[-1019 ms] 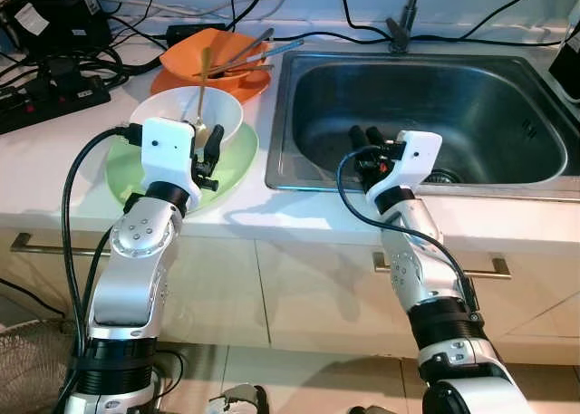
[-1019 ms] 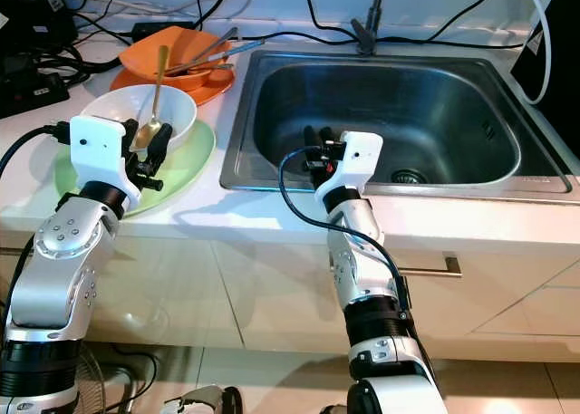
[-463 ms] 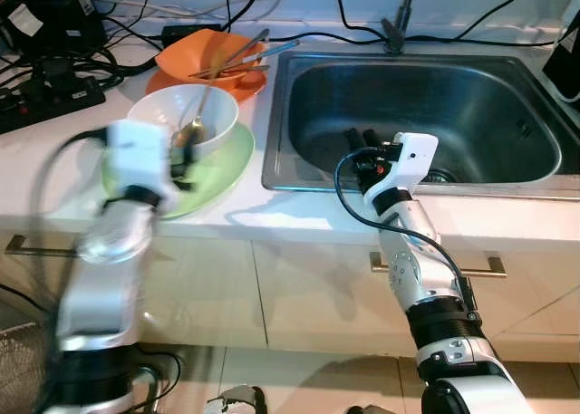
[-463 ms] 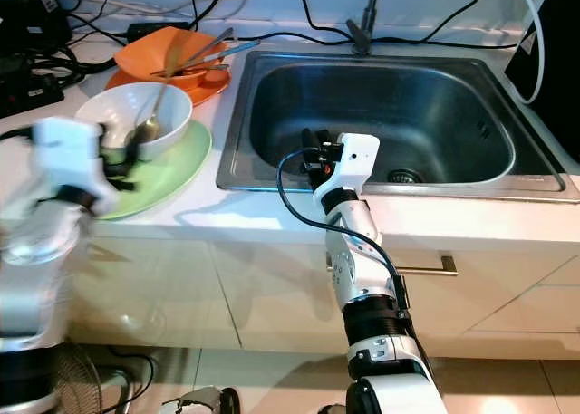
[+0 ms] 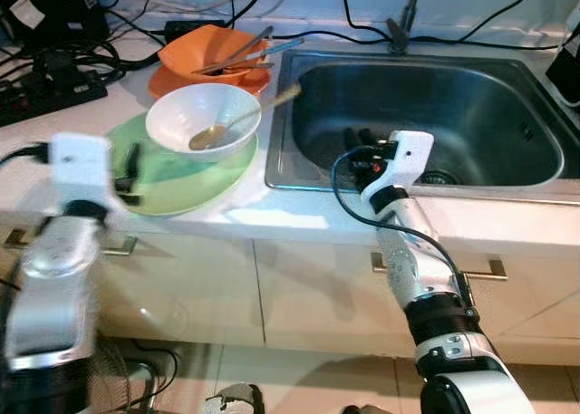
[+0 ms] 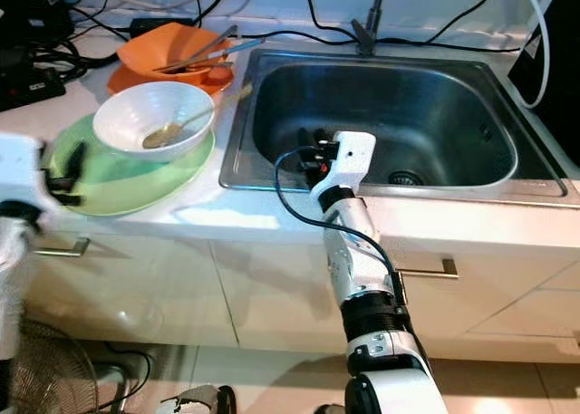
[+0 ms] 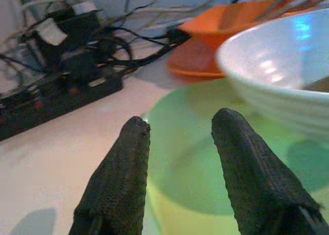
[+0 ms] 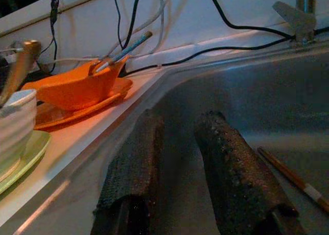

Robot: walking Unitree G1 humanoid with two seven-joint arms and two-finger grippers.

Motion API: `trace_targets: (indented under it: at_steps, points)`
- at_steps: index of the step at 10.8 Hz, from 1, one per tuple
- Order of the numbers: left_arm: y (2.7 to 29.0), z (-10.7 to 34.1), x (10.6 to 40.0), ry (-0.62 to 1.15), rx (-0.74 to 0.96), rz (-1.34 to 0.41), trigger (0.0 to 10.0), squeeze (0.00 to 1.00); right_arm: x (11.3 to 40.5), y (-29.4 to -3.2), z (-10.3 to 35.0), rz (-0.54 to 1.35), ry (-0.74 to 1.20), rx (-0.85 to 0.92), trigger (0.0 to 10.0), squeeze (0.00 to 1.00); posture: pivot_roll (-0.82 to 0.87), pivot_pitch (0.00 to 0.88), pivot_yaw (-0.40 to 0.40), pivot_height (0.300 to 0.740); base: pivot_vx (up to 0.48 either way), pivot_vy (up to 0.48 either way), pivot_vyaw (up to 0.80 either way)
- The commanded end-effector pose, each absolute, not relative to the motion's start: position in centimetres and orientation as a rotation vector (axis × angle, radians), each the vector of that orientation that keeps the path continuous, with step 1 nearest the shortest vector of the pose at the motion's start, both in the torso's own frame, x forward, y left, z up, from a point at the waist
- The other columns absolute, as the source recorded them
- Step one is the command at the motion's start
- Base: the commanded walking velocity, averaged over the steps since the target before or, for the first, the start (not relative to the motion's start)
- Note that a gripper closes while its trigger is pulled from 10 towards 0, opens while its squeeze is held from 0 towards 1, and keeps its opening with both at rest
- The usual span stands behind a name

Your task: Kitchen organization

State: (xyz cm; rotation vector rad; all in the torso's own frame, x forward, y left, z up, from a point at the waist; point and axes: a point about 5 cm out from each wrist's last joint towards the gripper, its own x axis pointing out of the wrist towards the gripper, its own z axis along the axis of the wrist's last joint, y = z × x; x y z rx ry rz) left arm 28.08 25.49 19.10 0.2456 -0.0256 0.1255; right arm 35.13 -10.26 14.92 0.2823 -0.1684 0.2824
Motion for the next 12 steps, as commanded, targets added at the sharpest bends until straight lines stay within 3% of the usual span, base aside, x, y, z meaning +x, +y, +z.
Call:
trace_targets:
  at_steps: [1,3,4,6,8,12]
  points:
    - [26.0,19.1,28.1,-0.019,0.257,0.141,10.0,0.0,35.3,-10.1,15.3,0.29,-0.178,0.278,10.0,0.0,0.19,0.063,0.011,0.74,0.0,0.0,0.0]
    - [27.7,20.7,28.4,-0.076,0.333,0.231,10.0,0.0,35.3,-10.2,15.2,0.283,-0.181,0.28,10.0,0.0,0.18,0.035,0.025,0.74,0.0,0.0,0.0]
    - [27.3,22.7,28.8,-0.182,0.333,0.239,10.0,0.0,35.3,-10.2,15.0,0.279,-0.179,0.282,10.0,0.0,0.18,0.027,0.027,0.74,0.0,0.0,0.0]
    - [21.7,24.1,29.8,-0.285,0.223,-0.056,10.0,0.0,35.3,-10.3,15.1,0.272,-0.181,0.284,10.0,0.0,0.16,0.031,0.028,0.74,0.0,0.0,0.0]
    - [18.7,24.0,30.1,-0.3,0.149,-0.199,10.0,0.0,35.3,-10.5,15.1,0.264,-0.182,0.283,10.0,0.0,0.16,0.034,0.03,0.74,0.0,0.0,0.0]
    - [16.6,20.7,30.3,-0.163,0.12,-0.285,10.0,0.0,35.3,-10.7,15.1,0.252,-0.184,0.281,10.0,0.0,0.15,0.041,0.032,0.74,0.0,0.0,0.0]
